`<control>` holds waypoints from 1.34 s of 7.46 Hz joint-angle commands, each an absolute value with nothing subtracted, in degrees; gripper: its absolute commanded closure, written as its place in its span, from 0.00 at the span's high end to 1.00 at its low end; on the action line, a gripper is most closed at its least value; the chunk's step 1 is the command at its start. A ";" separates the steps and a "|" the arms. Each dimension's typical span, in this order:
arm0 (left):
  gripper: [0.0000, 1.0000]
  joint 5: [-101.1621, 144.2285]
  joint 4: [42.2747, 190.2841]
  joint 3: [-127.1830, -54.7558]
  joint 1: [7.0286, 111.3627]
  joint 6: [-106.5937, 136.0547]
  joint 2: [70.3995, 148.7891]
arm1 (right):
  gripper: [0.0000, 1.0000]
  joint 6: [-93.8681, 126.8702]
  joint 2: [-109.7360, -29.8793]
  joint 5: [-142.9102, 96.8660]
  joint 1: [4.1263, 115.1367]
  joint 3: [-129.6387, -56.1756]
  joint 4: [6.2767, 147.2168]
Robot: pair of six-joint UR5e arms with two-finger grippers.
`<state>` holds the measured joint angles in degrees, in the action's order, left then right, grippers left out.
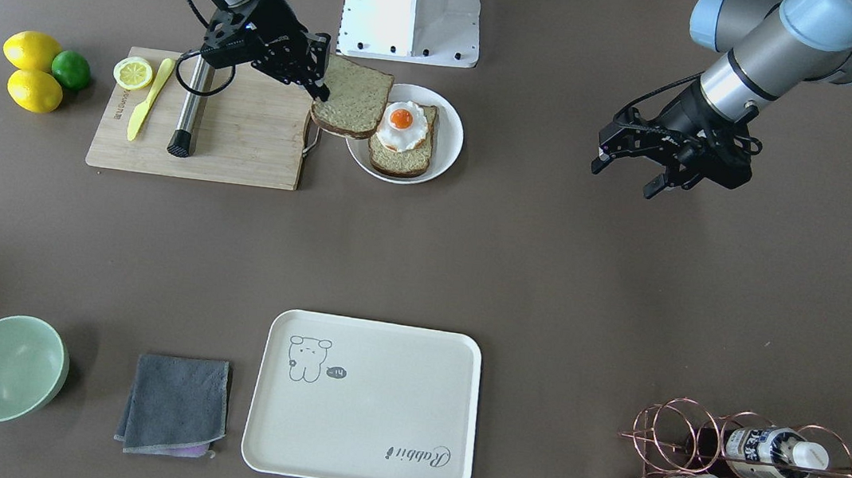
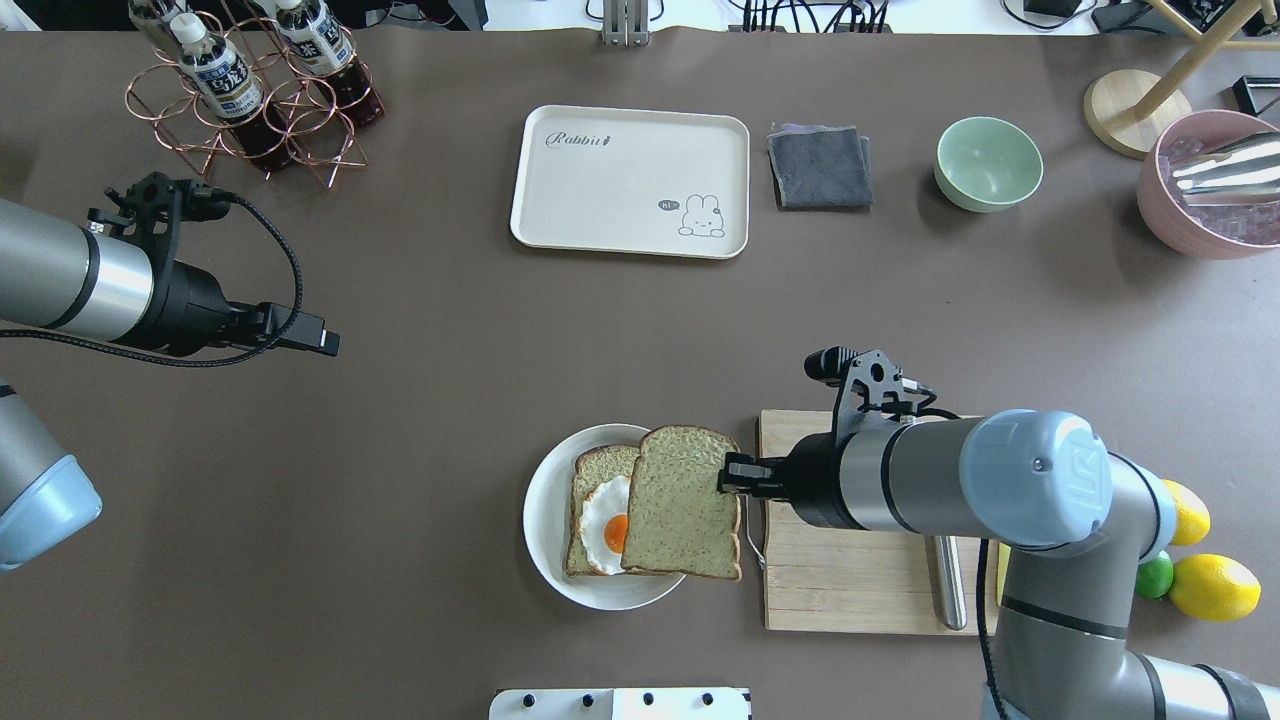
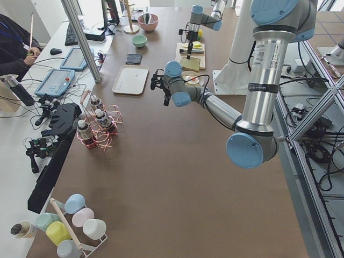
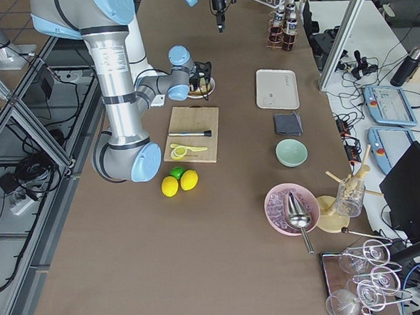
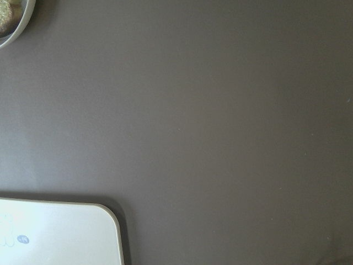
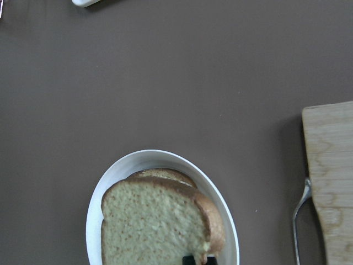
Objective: Make sandwich and place on tray
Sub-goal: 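Carry the bread slice with the right gripper over the egg on the plate, then lower the bread slice onto the egg and open the right gripper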
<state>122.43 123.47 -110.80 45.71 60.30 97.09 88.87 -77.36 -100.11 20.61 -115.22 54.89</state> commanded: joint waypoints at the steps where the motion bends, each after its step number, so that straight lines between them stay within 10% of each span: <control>1: 0.98 122.52 124.10 -110.74 45.70 60.47 96.51 | 0.00 88.86 -71.30 -95.28 15.04 -111.02 54.84; 10: 0.98 122.43 124.10 -109.86 45.62 60.21 96.59 | 0.00 85.96 -67.94 -94.57 16.44 -104.68 54.58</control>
<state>122.43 124.10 -109.84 45.63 60.23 96.51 85.96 -68.39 -94.80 16.32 -105.60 54.58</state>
